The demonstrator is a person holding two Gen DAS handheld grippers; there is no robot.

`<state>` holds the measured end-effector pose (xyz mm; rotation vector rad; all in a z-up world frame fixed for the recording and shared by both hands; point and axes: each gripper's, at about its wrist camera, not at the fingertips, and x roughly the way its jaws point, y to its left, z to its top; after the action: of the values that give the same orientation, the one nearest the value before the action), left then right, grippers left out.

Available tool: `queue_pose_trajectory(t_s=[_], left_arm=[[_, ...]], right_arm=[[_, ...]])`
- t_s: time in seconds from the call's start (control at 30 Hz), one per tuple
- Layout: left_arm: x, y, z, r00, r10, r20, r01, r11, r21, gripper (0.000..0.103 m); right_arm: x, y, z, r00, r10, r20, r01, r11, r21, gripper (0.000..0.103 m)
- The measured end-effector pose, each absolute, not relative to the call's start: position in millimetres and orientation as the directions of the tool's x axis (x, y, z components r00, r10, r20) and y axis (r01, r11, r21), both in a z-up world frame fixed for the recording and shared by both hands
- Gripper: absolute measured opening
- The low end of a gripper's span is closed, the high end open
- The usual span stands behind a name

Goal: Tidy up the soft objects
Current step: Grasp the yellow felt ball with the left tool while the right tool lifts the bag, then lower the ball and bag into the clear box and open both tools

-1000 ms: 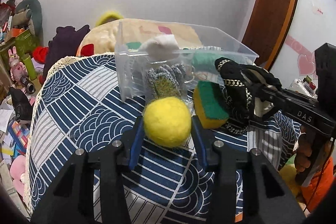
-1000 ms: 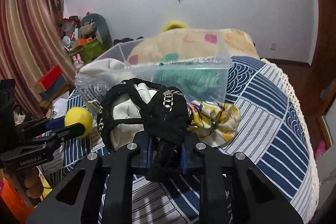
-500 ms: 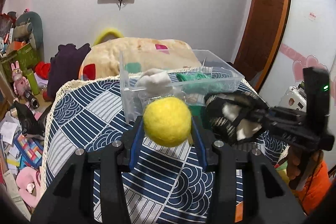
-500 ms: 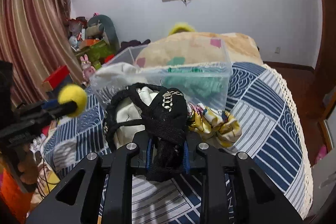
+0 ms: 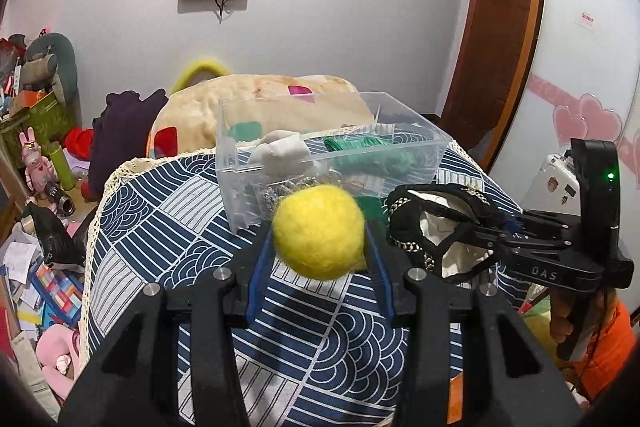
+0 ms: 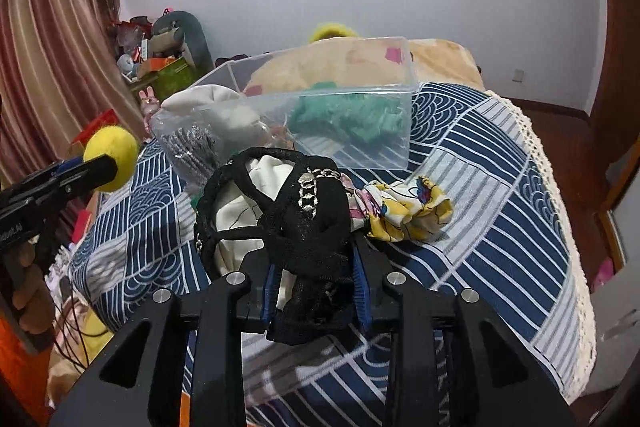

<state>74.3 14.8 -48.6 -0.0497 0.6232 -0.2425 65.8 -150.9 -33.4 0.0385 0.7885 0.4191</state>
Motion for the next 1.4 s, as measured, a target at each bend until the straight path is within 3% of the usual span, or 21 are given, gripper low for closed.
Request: queue_pose_trajectory(t_s=[0.13,0.23,0.3,0.37,0.43,0.5,0.87,1.23,1.4], left_arm=[[75.5,13.7,-50.0,0.781,-0.236,-0.578,0.209,0.971,-0.114,0.044],[76.2,15.2,-48.7,0.783,-0.235,-0.576,0.205,0.972,-0.118,0.044],[75.7,15.9,-47.7,0.785,-0.234,-0.573,0.202,0.972,-0.12,0.044],[76.1,16.6,-47.8,0.786,-0.232,-0.574,0.199,0.973,-0.121,0.044],[76.4,17.1,-48.7,0.784,-0.233,-0.576,0.199,0.972,-0.123,0.044],[77.0,17.3,-49.6,0.781,-0.233,-0.579,0.198,0.972,-0.125,0.044],[82.8,19.5,-33.7,0.802,-0.225,-0.553,0.193,0.974,-0.115,0.044],[127.2,20.9,-1.0,0.843,-0.185,-0.504,0.158,0.983,-0.096,0.044],[160.0,23.4,-0.9,0.824,-0.195,-0.532,0.153,0.981,-0.123,0.044]], right_arm=[[61.3,-156.5,-29.1,0.637,0.374,-0.674,-0.333,0.922,0.198,0.054],[59.7,-160.6,-24.6,0.654,0.379,-0.654,-0.33,0.922,0.205,0.054],[59.1,-159.3,-22.6,0.656,0.387,-0.648,-0.344,0.918,0.199,0.05],[58.4,-153.4,-22.6,0.655,0.385,-0.65,-0.365,0.915,0.174,0.024],[59.9,-145.2,-25.6,0.635,0.395,-0.663,-0.393,0.905,0.163,0.023],[60.1,-140.5,-26.7,0.646,0.383,-0.66,-0.393,0.908,0.143,0.014],[63.4,-130.3,17.3,0.712,0.452,-0.538,-0.438,0.884,0.163,0.012],[98.5,-128.1,60.7,0.799,0.434,-0.417,-0.404,0.9,0.164,0.012],[121.4,-120.9,59.8,0.785,0.443,-0.433,-0.407,0.896,0.177,0.012]])
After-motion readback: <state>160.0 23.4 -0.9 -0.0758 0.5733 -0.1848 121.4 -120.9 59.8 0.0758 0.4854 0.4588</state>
